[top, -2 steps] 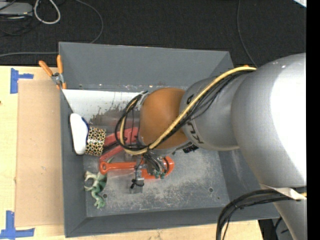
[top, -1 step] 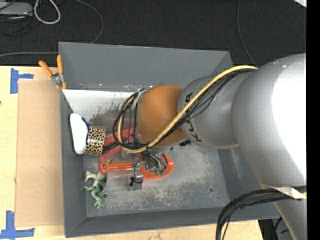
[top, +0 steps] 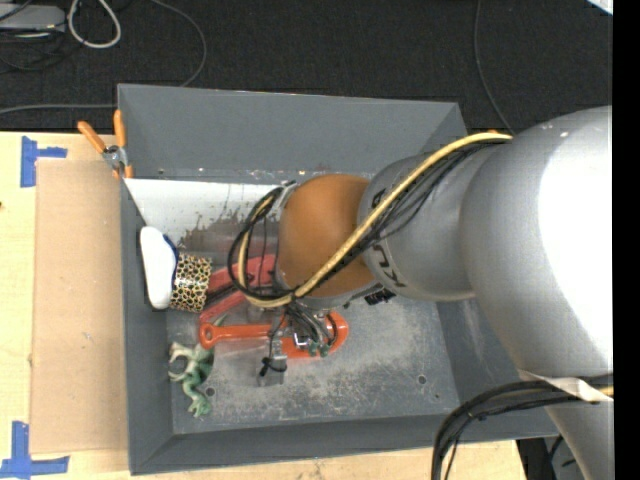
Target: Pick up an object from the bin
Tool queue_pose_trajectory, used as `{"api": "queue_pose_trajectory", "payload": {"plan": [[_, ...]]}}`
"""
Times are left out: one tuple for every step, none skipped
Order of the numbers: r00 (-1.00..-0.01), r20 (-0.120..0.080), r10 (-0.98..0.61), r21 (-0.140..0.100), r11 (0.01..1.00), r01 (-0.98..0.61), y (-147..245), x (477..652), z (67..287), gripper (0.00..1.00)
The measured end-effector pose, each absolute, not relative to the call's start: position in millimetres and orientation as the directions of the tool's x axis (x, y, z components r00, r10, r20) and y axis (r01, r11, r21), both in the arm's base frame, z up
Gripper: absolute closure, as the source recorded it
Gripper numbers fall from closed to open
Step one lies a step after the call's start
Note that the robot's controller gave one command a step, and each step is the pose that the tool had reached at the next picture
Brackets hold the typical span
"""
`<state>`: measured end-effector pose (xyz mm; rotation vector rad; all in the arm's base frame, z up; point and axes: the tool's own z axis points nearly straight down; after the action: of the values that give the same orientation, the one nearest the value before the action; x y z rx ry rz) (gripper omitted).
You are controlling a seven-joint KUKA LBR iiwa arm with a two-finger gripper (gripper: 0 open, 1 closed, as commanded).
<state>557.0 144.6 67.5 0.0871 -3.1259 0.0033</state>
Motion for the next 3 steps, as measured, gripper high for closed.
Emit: {"api": "queue_pose_trajectory", "payload": {"plan": [[-0.994,0.008,-0.113,0.001,0.994,-0.113,147.9,560.3,67.9,0.00],[-0.998,0.017,-0.057,-0.001,0.998,-0.057,144.3,557.3,67.5,1.00],[-0.998,0.017,-0.056,-0.001,0.998,-0.056,144.3,557.3,67.5,1.00]]}}
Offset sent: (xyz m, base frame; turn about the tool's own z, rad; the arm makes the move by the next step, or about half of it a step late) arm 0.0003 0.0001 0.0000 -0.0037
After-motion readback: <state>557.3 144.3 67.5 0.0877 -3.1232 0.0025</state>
